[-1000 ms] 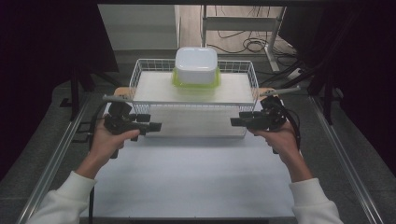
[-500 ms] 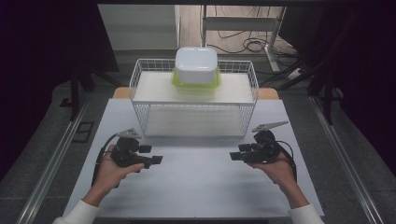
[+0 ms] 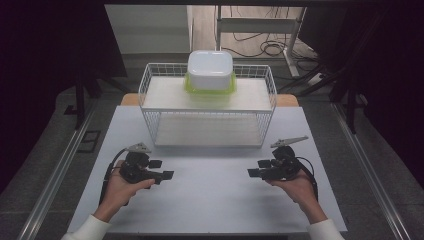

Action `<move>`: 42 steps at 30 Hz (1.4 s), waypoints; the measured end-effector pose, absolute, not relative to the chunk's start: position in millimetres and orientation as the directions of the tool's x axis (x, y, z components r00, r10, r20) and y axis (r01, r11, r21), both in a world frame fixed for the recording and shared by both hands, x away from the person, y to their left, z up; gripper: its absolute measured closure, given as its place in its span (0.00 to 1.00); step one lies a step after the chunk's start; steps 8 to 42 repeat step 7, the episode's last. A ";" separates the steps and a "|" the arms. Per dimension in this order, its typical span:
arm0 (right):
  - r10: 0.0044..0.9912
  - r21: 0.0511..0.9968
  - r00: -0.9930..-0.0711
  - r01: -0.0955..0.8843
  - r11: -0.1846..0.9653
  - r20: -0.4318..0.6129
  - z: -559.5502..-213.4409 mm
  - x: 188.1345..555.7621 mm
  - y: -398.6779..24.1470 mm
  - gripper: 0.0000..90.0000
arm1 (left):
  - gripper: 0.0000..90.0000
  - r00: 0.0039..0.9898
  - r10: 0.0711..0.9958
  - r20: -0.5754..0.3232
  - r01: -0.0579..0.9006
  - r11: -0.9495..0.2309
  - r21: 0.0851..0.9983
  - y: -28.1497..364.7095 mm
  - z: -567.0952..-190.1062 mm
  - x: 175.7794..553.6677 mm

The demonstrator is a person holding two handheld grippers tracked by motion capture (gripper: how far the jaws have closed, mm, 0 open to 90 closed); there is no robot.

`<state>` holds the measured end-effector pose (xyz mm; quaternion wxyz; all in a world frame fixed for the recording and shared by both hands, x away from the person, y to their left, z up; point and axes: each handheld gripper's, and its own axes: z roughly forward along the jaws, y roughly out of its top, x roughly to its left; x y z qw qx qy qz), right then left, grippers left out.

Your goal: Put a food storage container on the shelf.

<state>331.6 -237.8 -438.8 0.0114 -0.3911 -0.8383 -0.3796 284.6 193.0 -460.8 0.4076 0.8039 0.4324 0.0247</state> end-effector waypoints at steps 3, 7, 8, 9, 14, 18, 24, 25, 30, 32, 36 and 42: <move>0.652 0.633 -0.690 0.664 0.398 0.313 -440.4 330.7 -240.7 0.39 | 0.34 0.623 0.718 -0.310 0.674 -0.291 0.679 193.4 -461.5 284.8; 0.654 0.640 -0.692 0.658 0.397 0.306 -441.0 330.3 -241.1 0.36 | 0.33 0.621 0.722 -0.304 0.675 -0.297 0.675 191.4 -465.8 284.7; 0.654 0.640 -0.692 0.658 0.397 0.306 -441.0 330.3 -241.1 0.36 | 0.33 0.621 0.722 -0.304 0.675 -0.297 0.675 191.4 -465.8 284.7; 0.654 0.640 -0.692 0.658 0.397 0.306 -441.0 330.3 -241.1 0.36 | 0.33 0.621 0.722 -0.304 0.675 -0.297 0.675 191.4 -465.8 284.7; 0.654 0.640 -0.692 0.658 0.397 0.306 -441.0 330.3 -241.1 0.36 | 0.33 0.621 0.722 -0.304 0.675 -0.297 0.675 191.4 -465.8 284.7; 0.654 0.640 -0.692 0.658 0.397 0.306 -441.0 330.3 -241.1 0.36 | 0.33 0.621 0.722 -0.304 0.675 -0.297 0.675 191.4 -465.8 284.7; 0.654 0.640 -0.692 0.658 0.397 0.306 -441.0 330.3 -241.1 0.36 | 0.33 0.621 0.722 -0.304 0.675 -0.297 0.675 191.4 -465.8 284.7; 0.654 0.640 -0.692 0.658 0.397 0.306 -441.0 330.3 -241.1 0.36 | 0.33 0.621 0.722 -0.304 0.675 -0.297 0.675 191.4 -465.8 284.7; 0.654 0.640 -0.692 0.658 0.397 0.306 -441.0 330.3 -241.1 0.36 | 0.33 0.621 0.722 -0.304 0.675 -0.297 0.675 191.4 -465.8 284.7; 0.654 0.640 -0.692 0.658 0.397 0.306 -441.0 330.3 -241.1 0.36 | 0.33 0.621 0.722 -0.304 0.675 -0.297 0.675 191.4 -465.8 284.7; 0.654 0.640 -0.692 0.658 0.397 0.306 -441.0 330.3 -241.1 0.36 | 0.33 0.621 0.722 -0.304 0.675 -0.297 0.675 191.4 -465.8 284.7; 0.654 0.640 -0.692 0.658 0.397 0.306 -441.0 330.3 -241.1 0.36 | 0.33 0.621 0.722 -0.304 0.675 -0.297 0.675 191.4 -465.8 284.7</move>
